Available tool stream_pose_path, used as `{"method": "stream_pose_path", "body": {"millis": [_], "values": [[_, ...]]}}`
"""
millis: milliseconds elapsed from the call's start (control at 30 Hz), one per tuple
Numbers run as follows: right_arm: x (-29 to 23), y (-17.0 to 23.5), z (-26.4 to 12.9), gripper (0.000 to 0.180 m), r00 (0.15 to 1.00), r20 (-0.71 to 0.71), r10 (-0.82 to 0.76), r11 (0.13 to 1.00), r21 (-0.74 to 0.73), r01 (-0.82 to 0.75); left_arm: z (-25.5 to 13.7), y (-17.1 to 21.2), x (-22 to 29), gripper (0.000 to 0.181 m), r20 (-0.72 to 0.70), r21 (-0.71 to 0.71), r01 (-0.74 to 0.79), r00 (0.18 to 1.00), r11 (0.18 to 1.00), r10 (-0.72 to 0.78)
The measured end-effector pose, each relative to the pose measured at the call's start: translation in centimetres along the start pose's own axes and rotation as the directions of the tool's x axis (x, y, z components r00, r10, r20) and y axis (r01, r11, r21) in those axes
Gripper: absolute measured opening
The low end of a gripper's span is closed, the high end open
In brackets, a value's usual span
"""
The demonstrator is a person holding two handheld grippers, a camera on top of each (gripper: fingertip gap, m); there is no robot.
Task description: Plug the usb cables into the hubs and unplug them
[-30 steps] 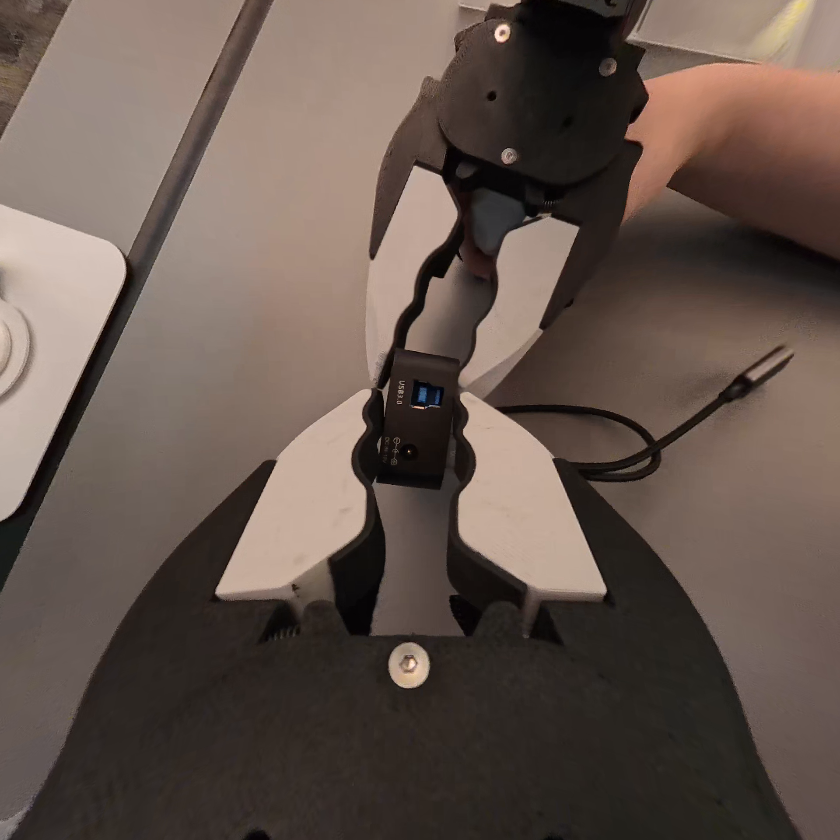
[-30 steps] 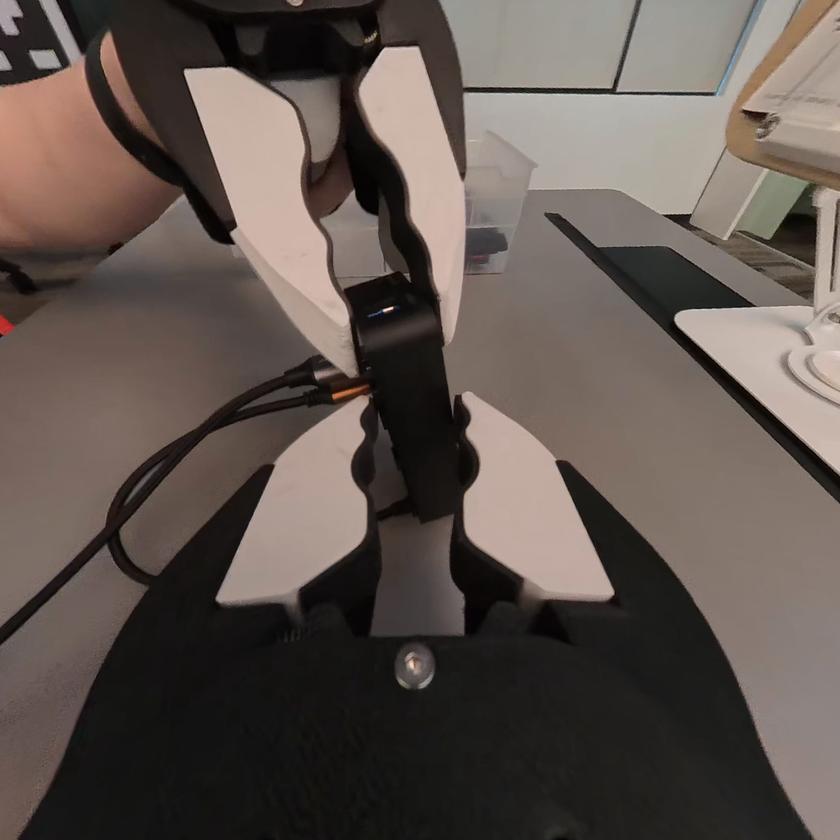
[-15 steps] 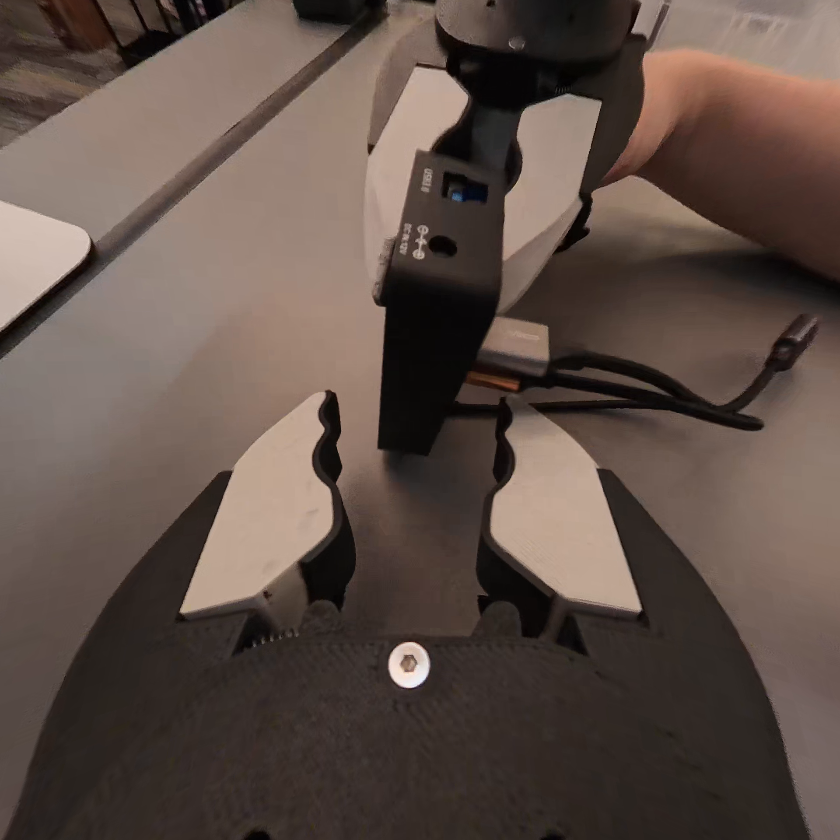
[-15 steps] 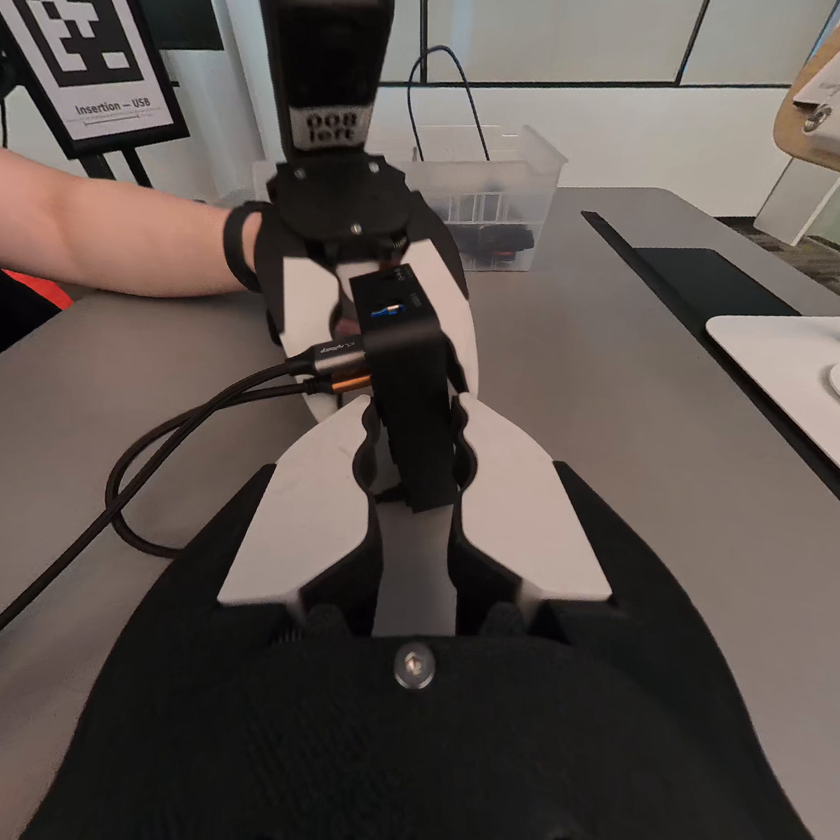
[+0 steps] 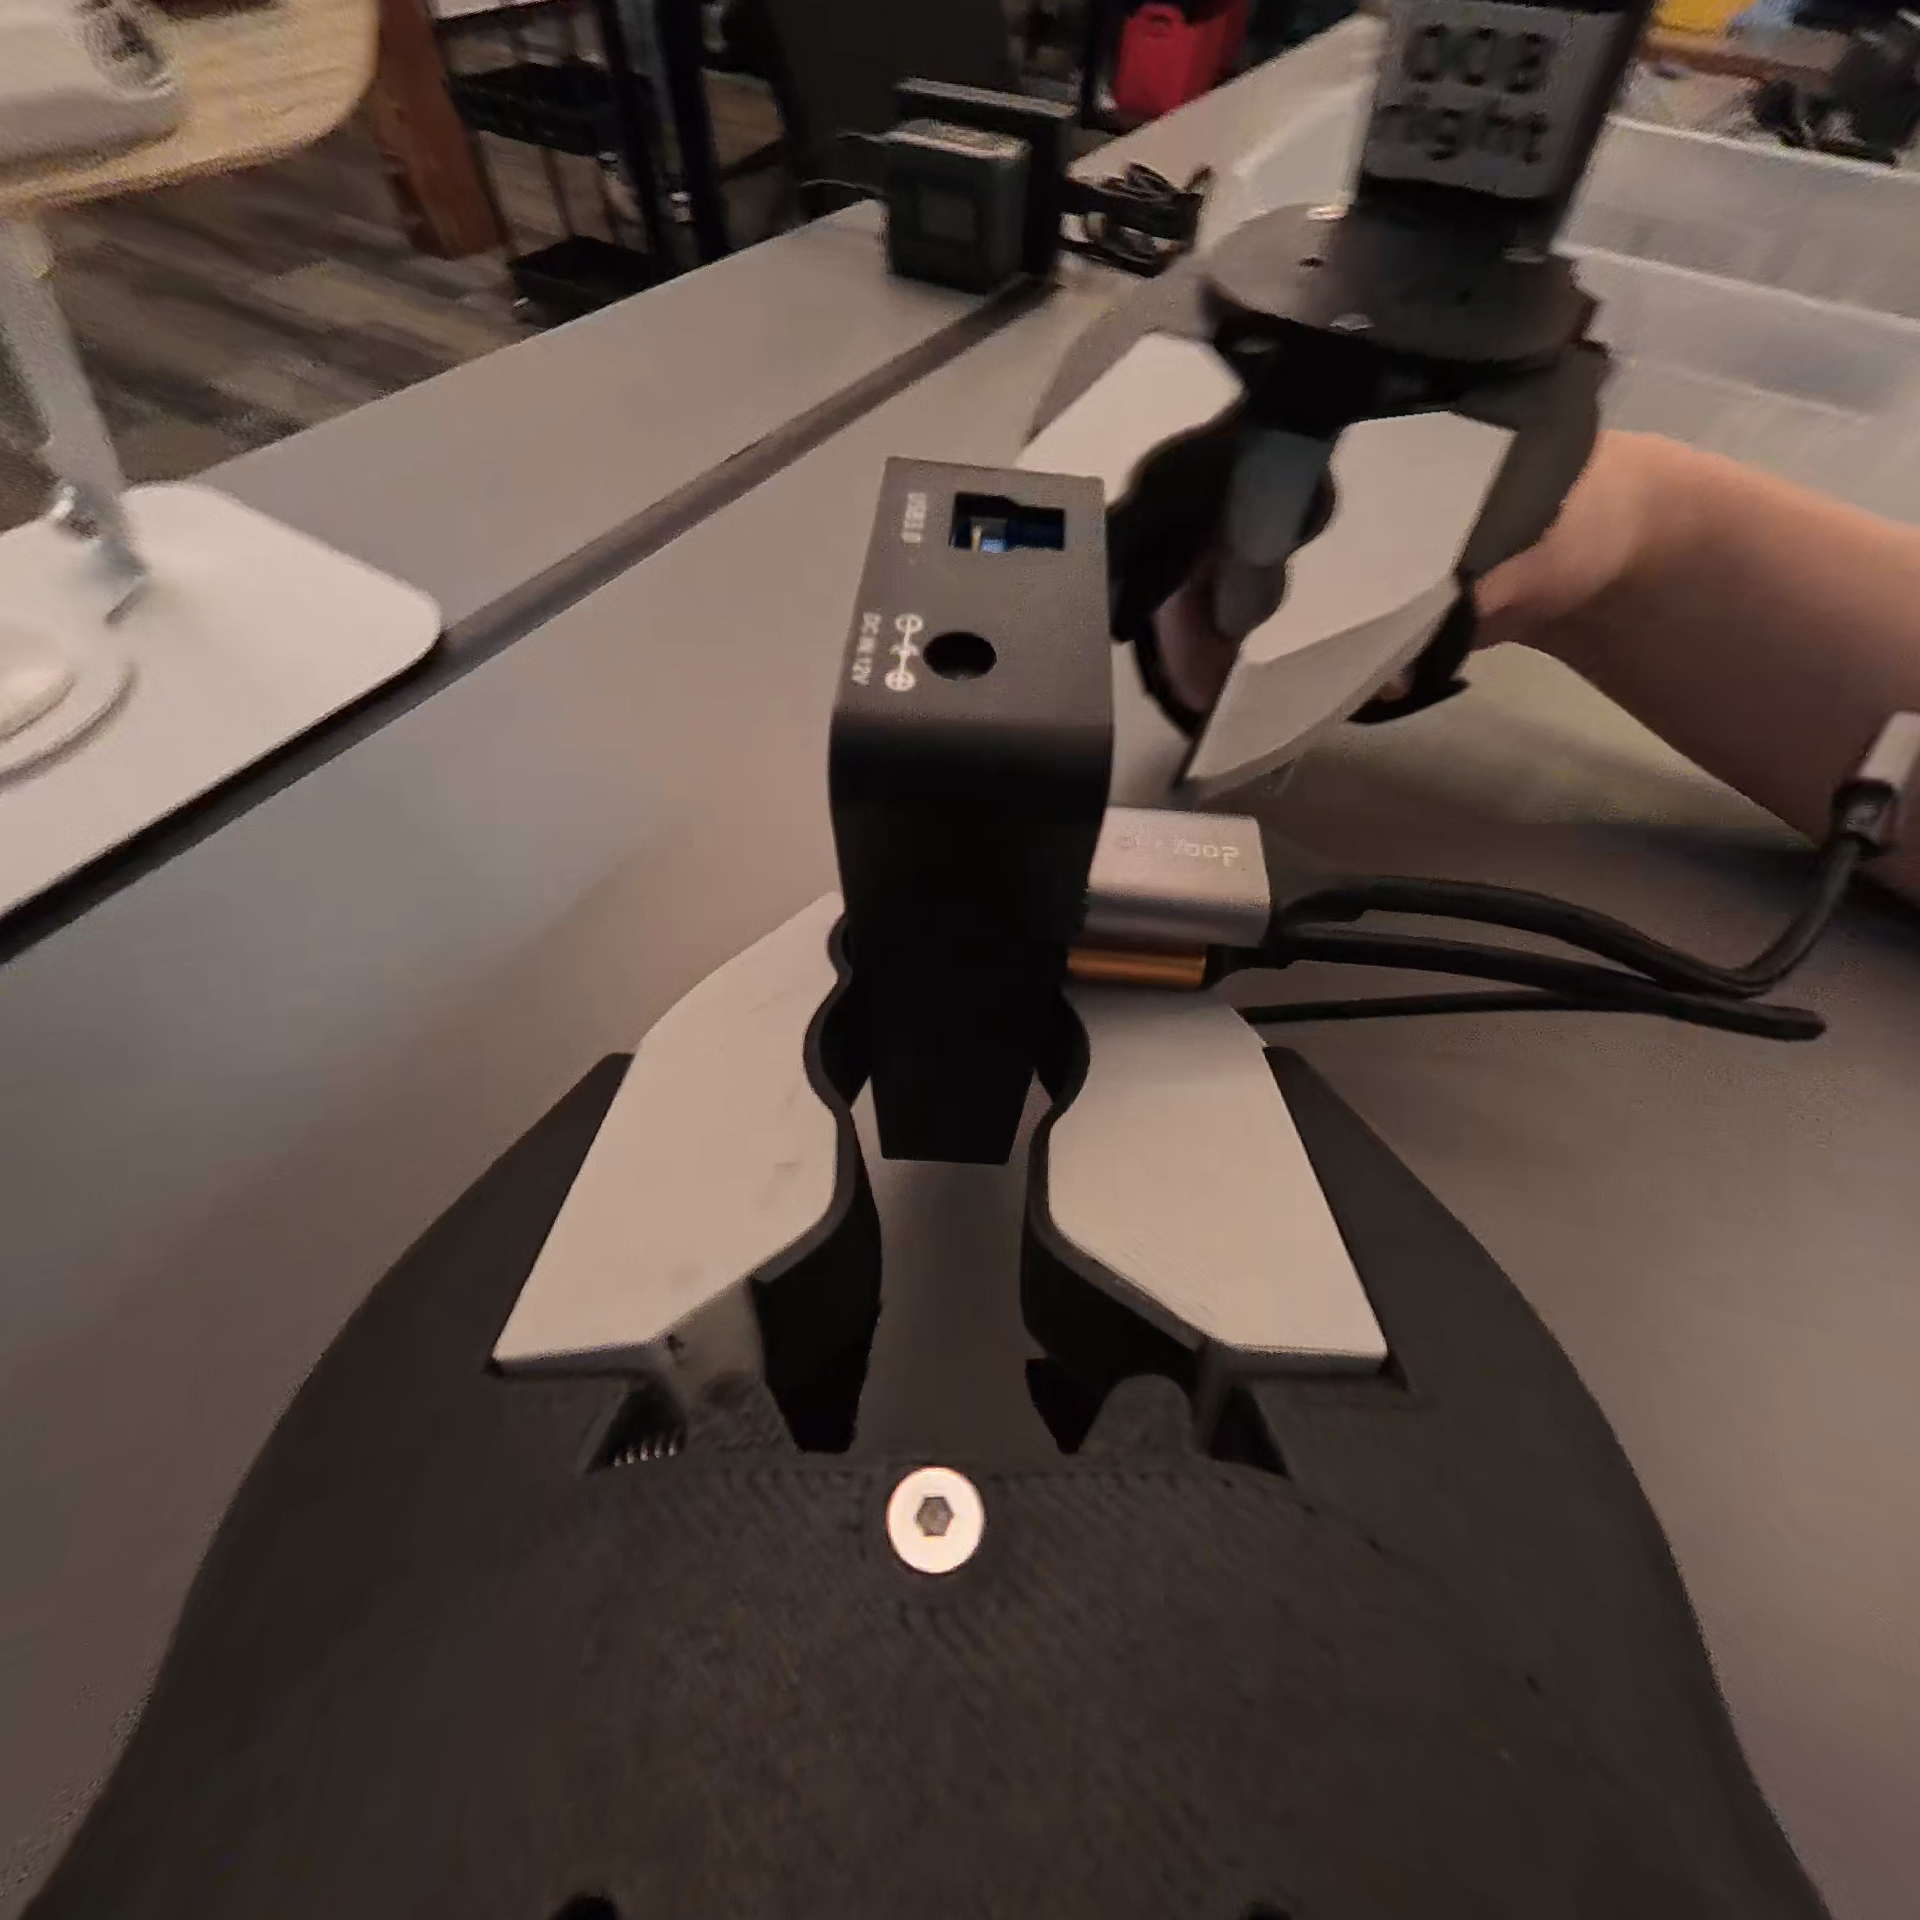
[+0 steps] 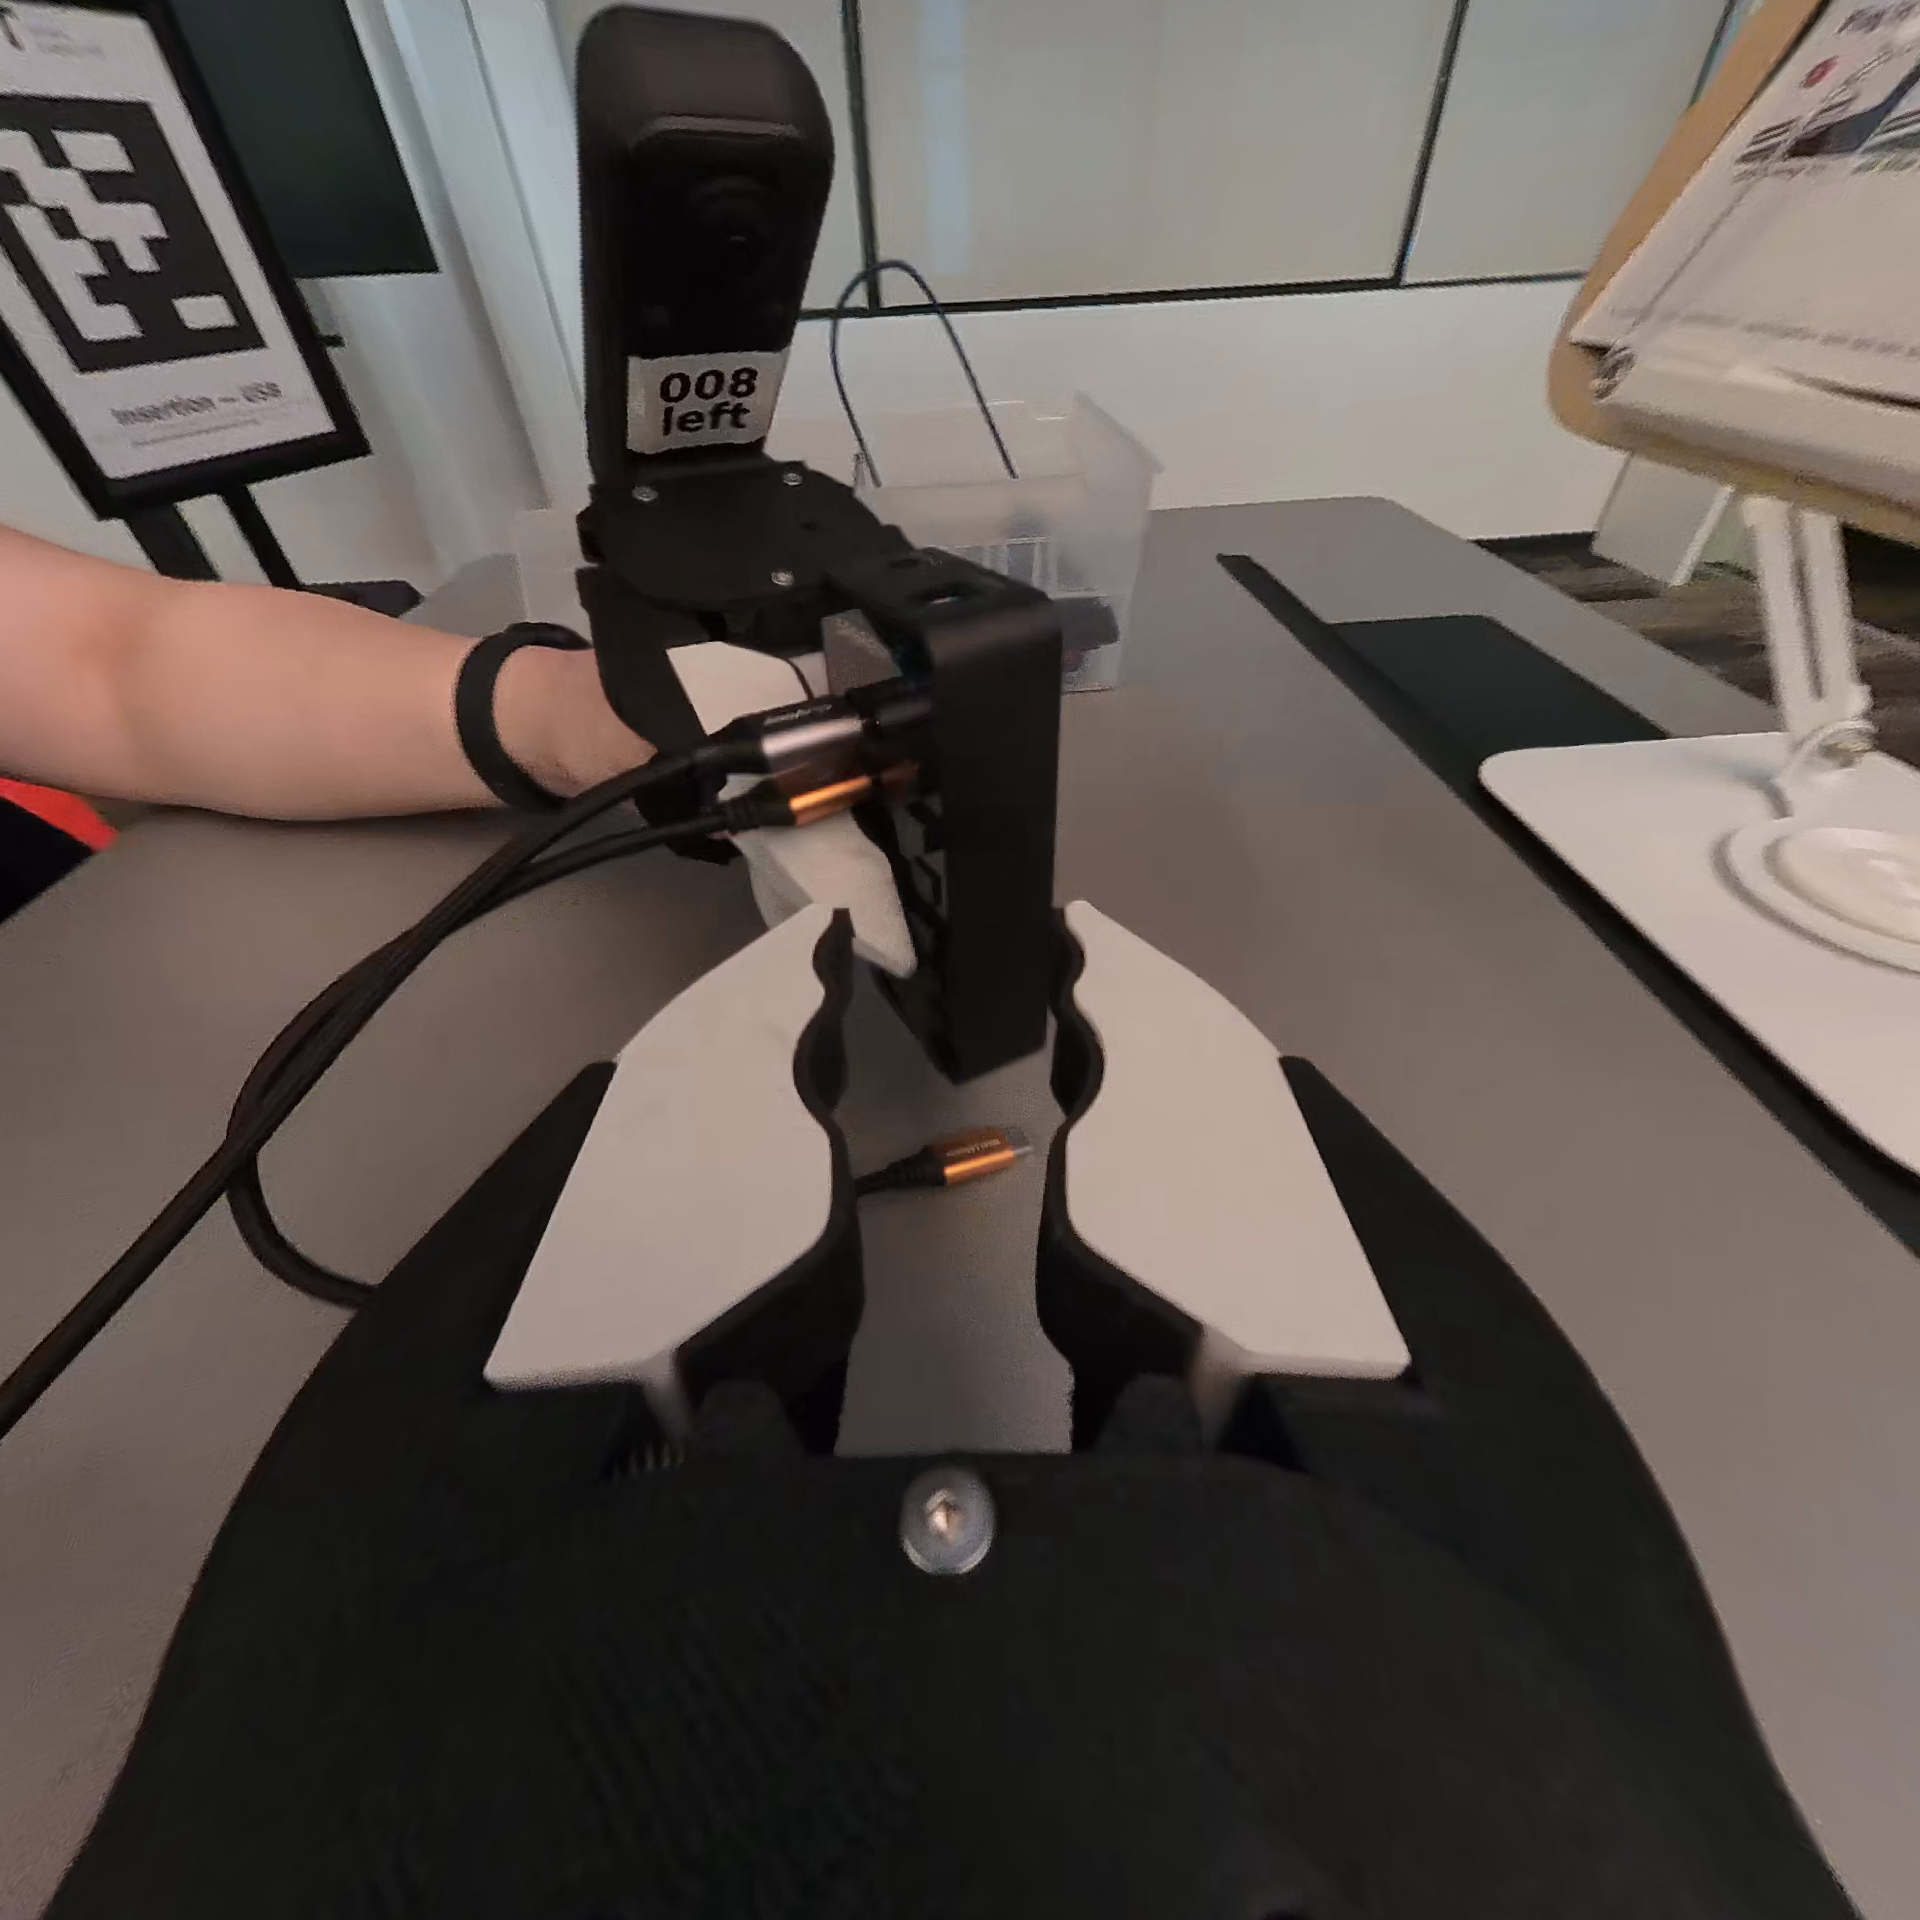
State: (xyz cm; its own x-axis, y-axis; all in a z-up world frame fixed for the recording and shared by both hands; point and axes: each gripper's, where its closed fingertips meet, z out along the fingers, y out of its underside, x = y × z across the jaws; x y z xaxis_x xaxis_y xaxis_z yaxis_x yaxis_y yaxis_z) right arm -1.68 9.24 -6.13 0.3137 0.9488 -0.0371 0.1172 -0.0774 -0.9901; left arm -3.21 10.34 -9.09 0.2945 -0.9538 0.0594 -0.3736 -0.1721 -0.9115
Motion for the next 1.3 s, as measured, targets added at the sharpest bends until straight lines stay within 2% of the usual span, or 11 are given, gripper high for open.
{"method": "stream_pose_path", "body": {"millis": [33,200,367,500,633,700,800,867,967,1133,1300], "values": [[0.3,-0.1,-0.3,0.037,1.0,-0.027,-0.006,1.0,-0.001,0.006,-0.3,0.5,-0.7,0.028,0.03,-0.014,0.031,0.999,0.999,-0.03],[1.8,-1.8,-2.1,0.037,0.981,-0.194,-0.003,1.0,-0.031,-0.003,-0.7,3.3,-3.2,0.028,0.153,-0.091,0.114,0.983,0.989,-0.099],[1.0,-7.0,-4.2,0.037,0.906,-0.385,-0.175,0.984,-0.084,0.155,-1.1,3.7,-4.1,0.028,0.235,-0.095,0.157,0.963,0.983,-0.131],[-1.9,-9.5,-2.5,0.038,0.859,-0.463,-0.216,0.976,-0.087,0.199,-1.0,3.9,-4.1,0.028,0.288,-0.107,0.137,0.952,0.985,-0.101],[-2.8,-6.0,2.3,0.034,0.857,-0.5,-0.128,0.986,-0.155,0.057,-1.0,3.8,-4.2,0.029,0.293,-0.088,0.181,0.945,0.98,-0.148],[-2.1,-4.2,3.4,0.024,0.833,-0.546,-0.089,0.986,-0.169,-0.005,-1.0,3.8,-4.3,0.029,0.302,-0.077,0.2,0.938,0.977,-0.168],[-1.4,-1.1,4.9,0.028,0.818,-0.576,-0.01,0.972,-0.197,-0.126,-1.0,3.8,-4.3,0.029,0.321,-0.08,0.193,0.934,0.978,-0.158],[-0.9,0.2,5.5,0.028,0.808,-0.589,-0.018,0.959,-0.239,-0.153,-0.9,3.8,-4.3,0.029,0.331,-0.089,0.179,0.933,0.98,-0.14],[-0.1,1.0,5.8,0.026,0.786,-0.618,-0.002,0.954,-0.237,-0.184,-0.9,3.8,-4.4,0.029,0.337,-0.09,0.176,0.932,0.98,-0.136],[-0.2,1.2,6.2,0.018,0.812,-0.574,0.109,0.954,-0.17,-0.248,-0.9,4.0,-4.5,0.029,0.359,-0.112,0.166,0.926,0.98,-0.116],[-0.2,1.0,6.1,0.018,0.811,-0.581,0.064,0.962,-0.181,-0.205,0.0,5.6,-4.4,0.032,0.338,-0.227,0.199,0.934,0.953,-0.114]]}}
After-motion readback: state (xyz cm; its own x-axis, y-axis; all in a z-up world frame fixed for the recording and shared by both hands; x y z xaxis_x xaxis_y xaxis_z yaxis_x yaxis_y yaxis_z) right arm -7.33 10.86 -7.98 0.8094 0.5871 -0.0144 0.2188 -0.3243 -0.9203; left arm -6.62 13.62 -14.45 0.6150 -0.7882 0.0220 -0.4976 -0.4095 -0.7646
